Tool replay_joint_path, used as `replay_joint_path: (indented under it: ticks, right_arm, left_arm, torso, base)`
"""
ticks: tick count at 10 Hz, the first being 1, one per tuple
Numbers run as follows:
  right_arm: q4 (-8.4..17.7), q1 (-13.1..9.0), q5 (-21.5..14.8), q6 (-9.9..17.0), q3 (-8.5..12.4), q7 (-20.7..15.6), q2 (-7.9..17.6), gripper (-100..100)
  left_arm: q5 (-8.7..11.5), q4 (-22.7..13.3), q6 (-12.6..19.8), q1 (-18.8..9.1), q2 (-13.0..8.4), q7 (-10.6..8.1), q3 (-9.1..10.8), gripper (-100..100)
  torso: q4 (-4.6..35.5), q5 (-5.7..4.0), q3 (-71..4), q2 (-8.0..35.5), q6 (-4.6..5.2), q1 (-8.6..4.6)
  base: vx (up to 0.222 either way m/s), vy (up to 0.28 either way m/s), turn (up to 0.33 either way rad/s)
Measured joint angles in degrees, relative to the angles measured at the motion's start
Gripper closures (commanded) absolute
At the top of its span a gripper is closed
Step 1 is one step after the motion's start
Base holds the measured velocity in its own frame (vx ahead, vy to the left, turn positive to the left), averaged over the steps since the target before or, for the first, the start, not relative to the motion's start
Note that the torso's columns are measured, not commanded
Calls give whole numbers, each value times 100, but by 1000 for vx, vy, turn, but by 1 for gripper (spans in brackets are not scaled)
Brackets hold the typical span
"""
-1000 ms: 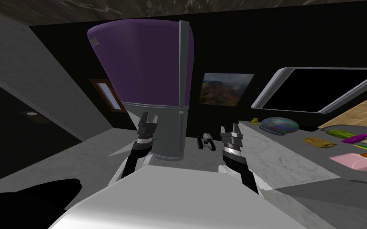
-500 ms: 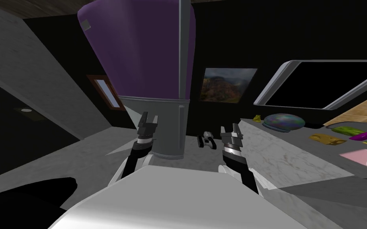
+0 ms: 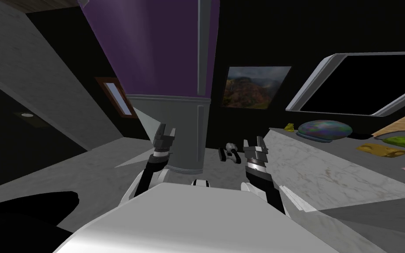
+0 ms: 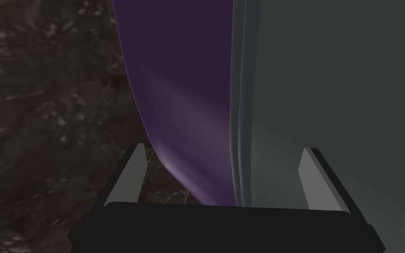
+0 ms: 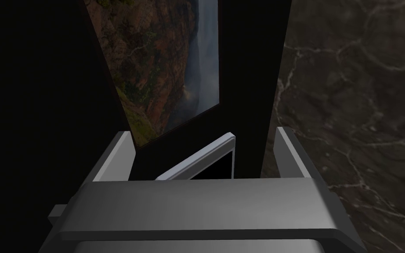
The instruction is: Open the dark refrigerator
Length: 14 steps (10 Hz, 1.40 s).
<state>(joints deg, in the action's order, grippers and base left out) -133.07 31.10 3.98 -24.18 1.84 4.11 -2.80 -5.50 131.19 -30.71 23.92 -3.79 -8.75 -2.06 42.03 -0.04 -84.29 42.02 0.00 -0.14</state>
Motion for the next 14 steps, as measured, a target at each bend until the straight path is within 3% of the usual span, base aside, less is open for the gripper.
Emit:
replay_joint_path:
  ticks: [2,6,9,14]
  right_arm:
    - [0,0,0,0,0,0,0,0]
    - [0,0,0,0,0,0,0,0]
    - [0,0,0,0,0,0,0,0]
    - [0,0,0,0,0,0,0,0]
  left_arm:
    - [56,-233,187,-197,-183,19,126,-100]
    - [207,-938,869,-1063,-466,75,544,-100]
    - [301,-1420,1086,-1407,-555,120,781,-100]
    - [465,-2110,1642,-2221,-698,149,1161,-100]
  torso:
    - [23,2,-25,27,-1,7]
    - [26,2,-26,29,-1,9]
    - [26,2,-26,29,-2,7]
    - [25,2,-27,27,1,12]
  base:
    - [11,-84,82]
    - [22,-98,92]
    - [6,-94,95]
    - [9,-74,72]
